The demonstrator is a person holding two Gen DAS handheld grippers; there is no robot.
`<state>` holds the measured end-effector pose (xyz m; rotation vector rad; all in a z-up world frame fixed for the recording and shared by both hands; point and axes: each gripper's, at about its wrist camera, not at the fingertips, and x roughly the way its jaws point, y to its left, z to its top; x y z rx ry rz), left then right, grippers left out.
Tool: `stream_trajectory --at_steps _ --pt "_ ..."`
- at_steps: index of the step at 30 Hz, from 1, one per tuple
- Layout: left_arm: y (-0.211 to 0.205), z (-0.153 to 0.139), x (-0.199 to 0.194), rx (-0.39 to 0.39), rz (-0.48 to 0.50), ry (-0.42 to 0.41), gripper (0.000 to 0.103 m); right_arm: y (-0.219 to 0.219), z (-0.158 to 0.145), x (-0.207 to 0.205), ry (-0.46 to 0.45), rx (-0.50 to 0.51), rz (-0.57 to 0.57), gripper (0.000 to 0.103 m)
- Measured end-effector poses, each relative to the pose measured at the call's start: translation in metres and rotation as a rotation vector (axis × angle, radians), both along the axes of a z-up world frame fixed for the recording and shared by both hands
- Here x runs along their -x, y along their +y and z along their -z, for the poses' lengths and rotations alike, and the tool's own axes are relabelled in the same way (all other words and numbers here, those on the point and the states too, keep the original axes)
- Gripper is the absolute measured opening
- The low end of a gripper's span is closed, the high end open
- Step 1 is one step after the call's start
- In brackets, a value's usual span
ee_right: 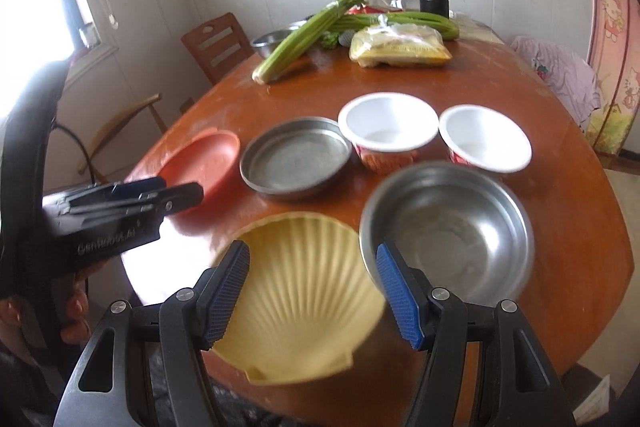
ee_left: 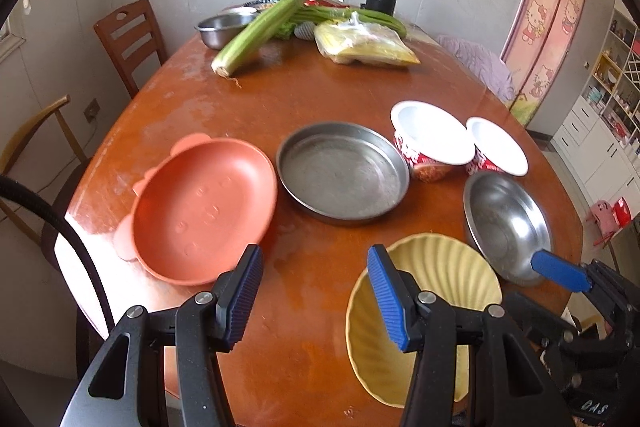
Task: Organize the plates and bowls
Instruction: 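Move the left tool to the yellow shell bowl rim and grasp it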
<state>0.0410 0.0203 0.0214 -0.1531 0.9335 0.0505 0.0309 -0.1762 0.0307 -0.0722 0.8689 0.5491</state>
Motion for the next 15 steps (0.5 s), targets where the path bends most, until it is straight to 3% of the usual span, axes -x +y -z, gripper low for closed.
stream_trajectory --at_steps 6,15 --pt "-0.003 0.016 0.008 0.005 -0.006 0.038 0.054 -0.018 0.024 0.021 0.034 0.066 -0.005 0.068" --pt "-0.018 0.033 0.013 0.029 0.029 0.079 0.054 -0.027 0.045 0.021 0.113 0.05 -0.009 0.068"
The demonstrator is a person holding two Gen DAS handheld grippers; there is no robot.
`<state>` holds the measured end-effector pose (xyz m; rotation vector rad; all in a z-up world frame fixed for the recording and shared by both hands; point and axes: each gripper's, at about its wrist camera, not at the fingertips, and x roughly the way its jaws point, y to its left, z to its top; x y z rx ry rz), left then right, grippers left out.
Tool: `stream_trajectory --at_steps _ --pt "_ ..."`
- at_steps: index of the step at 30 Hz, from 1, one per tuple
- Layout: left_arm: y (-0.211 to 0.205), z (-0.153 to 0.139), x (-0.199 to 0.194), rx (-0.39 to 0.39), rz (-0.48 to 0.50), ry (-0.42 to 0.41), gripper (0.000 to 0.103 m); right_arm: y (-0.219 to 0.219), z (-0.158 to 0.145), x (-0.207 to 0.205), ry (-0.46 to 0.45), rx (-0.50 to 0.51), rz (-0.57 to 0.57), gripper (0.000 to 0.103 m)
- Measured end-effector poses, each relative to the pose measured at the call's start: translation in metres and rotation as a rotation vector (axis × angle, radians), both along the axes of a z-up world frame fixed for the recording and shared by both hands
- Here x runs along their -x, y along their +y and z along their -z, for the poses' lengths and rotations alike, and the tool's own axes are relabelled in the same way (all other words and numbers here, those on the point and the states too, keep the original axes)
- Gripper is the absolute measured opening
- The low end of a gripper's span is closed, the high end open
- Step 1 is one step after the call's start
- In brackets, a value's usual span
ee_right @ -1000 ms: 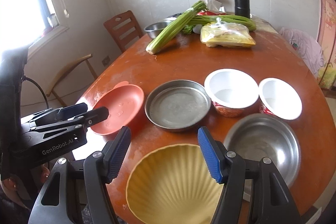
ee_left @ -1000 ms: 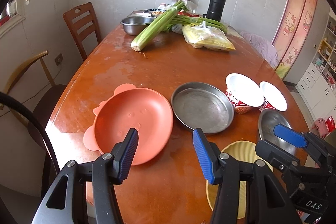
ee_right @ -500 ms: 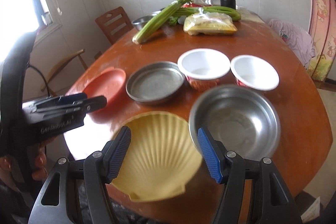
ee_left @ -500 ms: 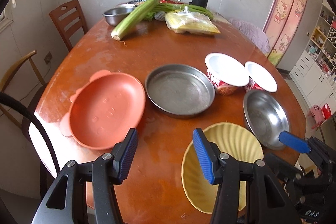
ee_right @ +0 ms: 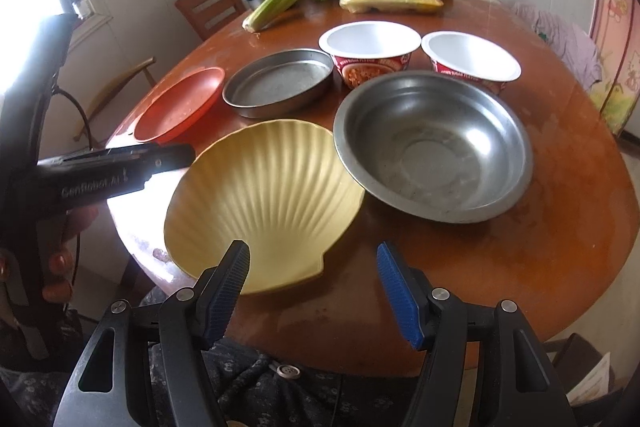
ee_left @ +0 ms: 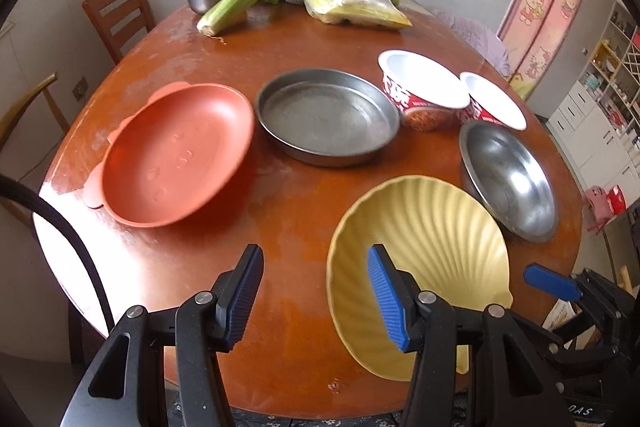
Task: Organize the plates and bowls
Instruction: 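Move the left tool to the yellow shell bowl rim and grasp it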
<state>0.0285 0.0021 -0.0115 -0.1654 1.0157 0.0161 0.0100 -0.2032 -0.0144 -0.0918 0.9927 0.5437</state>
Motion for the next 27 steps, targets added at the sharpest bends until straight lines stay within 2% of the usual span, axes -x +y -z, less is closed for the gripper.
stream_trajectory --at_steps 12,22,27 --pt "-0.008 0.012 -0.003 0.024 0.019 0.038 0.054 0.013 0.012 -0.014 0.023 0.02 -0.006 0.068" --pt "-0.014 0.016 -0.003 0.014 0.035 0.044 0.054 0.024 0.014 -0.013 0.01 0.045 -0.035 0.068" --pt "-0.012 0.021 -0.004 0.052 0.03 0.055 0.054 0.03 0.016 -0.012 -0.001 0.061 -0.052 0.068"
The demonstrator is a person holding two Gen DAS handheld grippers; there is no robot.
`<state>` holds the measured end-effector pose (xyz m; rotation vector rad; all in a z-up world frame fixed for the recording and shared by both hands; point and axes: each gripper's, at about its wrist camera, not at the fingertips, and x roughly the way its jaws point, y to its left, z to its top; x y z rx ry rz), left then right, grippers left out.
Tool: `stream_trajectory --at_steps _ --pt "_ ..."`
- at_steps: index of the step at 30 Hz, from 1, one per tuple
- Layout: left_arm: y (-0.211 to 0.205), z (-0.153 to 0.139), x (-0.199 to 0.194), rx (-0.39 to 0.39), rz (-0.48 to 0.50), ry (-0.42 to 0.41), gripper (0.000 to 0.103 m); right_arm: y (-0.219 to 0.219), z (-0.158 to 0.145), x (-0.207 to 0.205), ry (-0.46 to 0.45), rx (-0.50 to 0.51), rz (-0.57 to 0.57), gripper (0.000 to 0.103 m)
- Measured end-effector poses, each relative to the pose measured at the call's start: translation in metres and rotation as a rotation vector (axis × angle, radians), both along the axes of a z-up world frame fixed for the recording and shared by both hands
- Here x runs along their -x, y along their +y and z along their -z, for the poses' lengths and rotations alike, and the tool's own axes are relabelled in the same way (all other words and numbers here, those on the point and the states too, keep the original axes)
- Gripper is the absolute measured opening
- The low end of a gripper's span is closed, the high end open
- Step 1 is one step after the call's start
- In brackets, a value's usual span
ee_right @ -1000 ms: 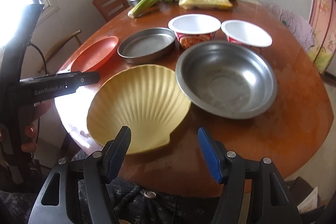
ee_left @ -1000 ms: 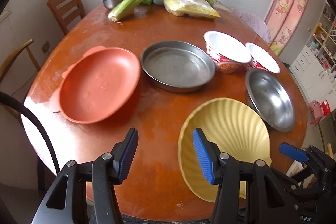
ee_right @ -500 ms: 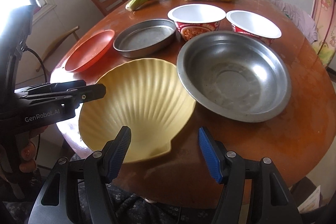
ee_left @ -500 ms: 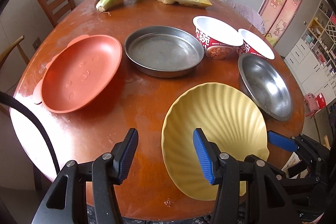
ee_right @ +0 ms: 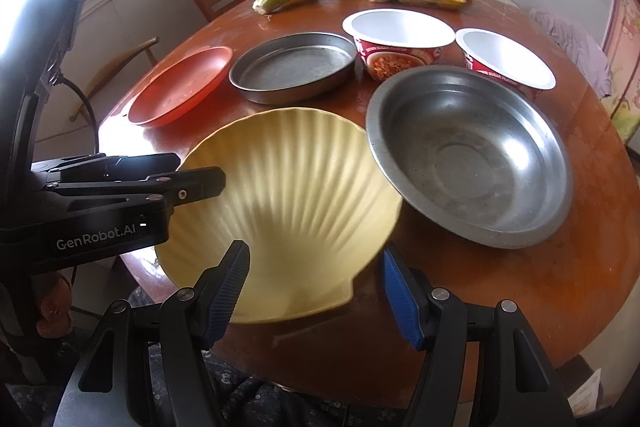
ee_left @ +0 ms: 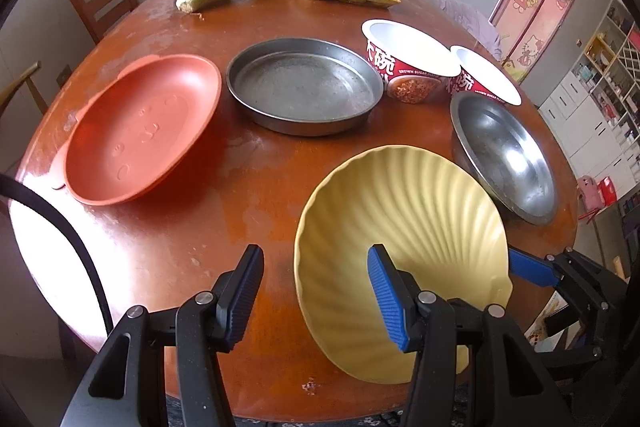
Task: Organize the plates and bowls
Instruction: 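Move the left tool to the yellow shell bowl rim and grasp it, then lift the yellow shell bowl with the left tool toward the orange plate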
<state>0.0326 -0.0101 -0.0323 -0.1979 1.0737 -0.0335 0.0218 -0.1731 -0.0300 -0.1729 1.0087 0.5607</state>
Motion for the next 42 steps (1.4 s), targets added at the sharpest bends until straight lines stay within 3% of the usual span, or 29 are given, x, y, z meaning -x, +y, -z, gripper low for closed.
stream_trajectory --at_steps 8,23,42 --pt "-0.002 0.007 -0.005 0.028 0.018 0.02 0.039 0.007 0.003 -0.004 0.002 0.013 -0.015 0.068" --pt "0.02 0.001 0.0 0.075 -0.017 0.01 0.038 0.028 -0.001 -0.008 -0.013 0.044 -0.044 0.068" --pt "0.044 -0.015 0.006 0.081 -0.049 -0.041 0.038 0.058 -0.014 -0.014 -0.048 0.051 -0.078 0.068"
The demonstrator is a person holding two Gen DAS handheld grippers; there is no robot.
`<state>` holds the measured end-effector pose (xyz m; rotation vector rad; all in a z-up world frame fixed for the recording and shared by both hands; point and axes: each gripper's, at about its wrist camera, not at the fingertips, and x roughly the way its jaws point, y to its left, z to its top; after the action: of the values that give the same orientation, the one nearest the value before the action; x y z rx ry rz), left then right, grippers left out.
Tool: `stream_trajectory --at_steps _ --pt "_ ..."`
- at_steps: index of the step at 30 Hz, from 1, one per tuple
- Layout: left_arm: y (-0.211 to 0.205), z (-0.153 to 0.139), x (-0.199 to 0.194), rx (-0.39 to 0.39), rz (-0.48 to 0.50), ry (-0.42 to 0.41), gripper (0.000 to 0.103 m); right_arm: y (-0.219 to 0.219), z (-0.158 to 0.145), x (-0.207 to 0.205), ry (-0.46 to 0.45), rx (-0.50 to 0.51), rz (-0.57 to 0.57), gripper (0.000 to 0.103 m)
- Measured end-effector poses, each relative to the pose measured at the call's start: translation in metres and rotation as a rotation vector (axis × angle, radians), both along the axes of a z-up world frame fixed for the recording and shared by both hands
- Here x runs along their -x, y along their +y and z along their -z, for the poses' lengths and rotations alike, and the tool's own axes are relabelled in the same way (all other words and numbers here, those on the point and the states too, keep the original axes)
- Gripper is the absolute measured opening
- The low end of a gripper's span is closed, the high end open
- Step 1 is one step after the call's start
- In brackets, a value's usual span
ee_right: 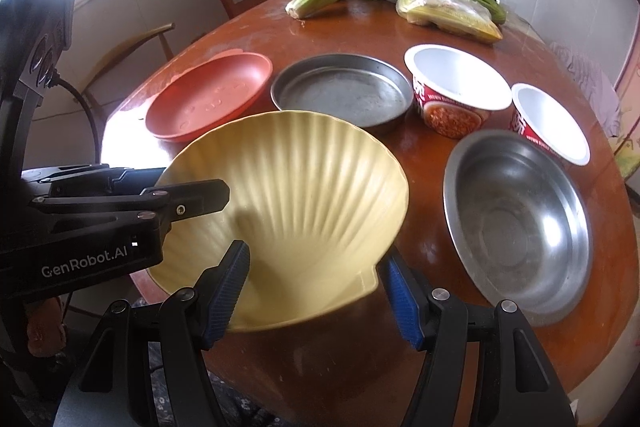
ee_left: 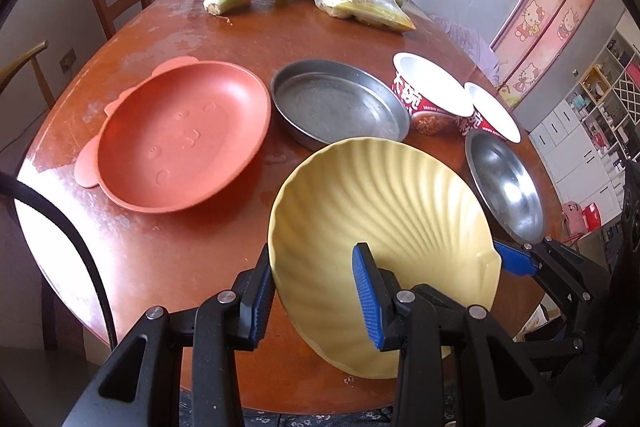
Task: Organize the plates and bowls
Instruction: 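Lift the yellow shell bowl with the left tool toward the orange plate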
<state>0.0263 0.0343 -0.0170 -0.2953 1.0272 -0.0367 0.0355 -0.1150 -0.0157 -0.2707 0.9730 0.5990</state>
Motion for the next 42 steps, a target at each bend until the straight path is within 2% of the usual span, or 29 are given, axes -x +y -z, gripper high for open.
stream_trajectory --at_steps 22,34,42 --pt "0.06 -0.035 -0.004 -0.005 -0.108 -0.077 0.038 0.061 -0.044 -0.019 -0.093 -0.048 -0.095 0.068" --pt "0.097 -0.04 -0.013 -0.004 -0.19 -0.089 0.038 0.104 -0.049 -0.039 -0.123 -0.047 -0.163 0.068" --pt "0.116 -0.032 -0.019 0.003 -0.215 -0.073 0.038 0.129 -0.045 -0.051 -0.114 -0.034 -0.192 0.068"
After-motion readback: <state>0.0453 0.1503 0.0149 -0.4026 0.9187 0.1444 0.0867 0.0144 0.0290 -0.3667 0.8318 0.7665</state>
